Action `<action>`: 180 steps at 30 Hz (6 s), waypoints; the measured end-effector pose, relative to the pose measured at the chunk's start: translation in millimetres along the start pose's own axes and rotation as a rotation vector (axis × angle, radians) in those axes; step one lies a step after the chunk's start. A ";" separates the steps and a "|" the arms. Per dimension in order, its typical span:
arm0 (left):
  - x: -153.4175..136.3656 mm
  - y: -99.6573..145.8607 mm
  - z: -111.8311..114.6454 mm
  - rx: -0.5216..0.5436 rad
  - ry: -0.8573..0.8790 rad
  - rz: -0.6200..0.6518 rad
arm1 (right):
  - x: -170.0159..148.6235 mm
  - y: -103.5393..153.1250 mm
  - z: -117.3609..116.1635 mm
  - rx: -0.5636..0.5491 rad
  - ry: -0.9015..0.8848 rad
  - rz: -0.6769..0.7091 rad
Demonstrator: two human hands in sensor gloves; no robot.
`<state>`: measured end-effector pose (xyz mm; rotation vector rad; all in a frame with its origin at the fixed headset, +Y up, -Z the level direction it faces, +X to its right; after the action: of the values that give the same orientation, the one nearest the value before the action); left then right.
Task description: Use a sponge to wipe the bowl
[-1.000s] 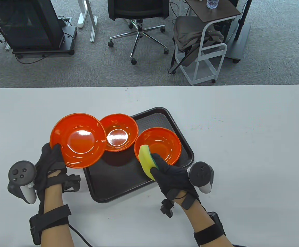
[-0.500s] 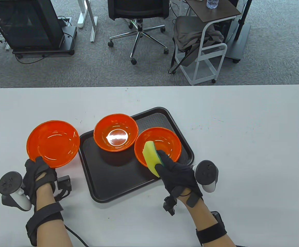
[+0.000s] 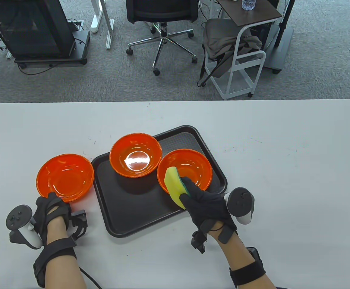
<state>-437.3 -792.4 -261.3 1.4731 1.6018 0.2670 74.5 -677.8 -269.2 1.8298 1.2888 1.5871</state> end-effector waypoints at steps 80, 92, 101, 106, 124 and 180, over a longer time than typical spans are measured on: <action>132.5 129.2 114.2 -0.671 -0.251 0.565 | 10.5 -1.9 9.3 0.083 0.259 0.065; 143.9 168.5 107.7 -0.651 -0.262 0.767 | 43.2 -4.7 2.2 0.124 0.732 0.166; 151.3 179.8 111.1 -0.682 -0.266 0.858 | 65.4 -10.6 -46.3 0.384 1.359 0.247; 151.8 189.0 121.1 -0.724 -0.321 0.898 | 57.7 -11.2 -53.3 0.431 1.402 0.220; 144.6 175.3 118.6 -0.669 -0.323 0.848 | 54.3 -5.9 -86.7 0.657 1.121 0.167; 143.4 201.9 137.9 -0.765 -0.460 0.914 | 44.3 -9.9 -68.4 0.424 1.270 0.114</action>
<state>-181.8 -669.8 -266.3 1.3894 0.2929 0.8680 4.6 -654.3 -233.0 0.9277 2.1286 2.8777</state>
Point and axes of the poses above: the tracker on the back of each hand, its own x axis roughly to the thumb side, its own y axis roughly from the fingertips to the wrist, z = x × y, the point moved 2 cm from there along -y, roughly from the wrist to the fingertips, and after that the axes turned 6 degrees about z, right-handed, at the moved point
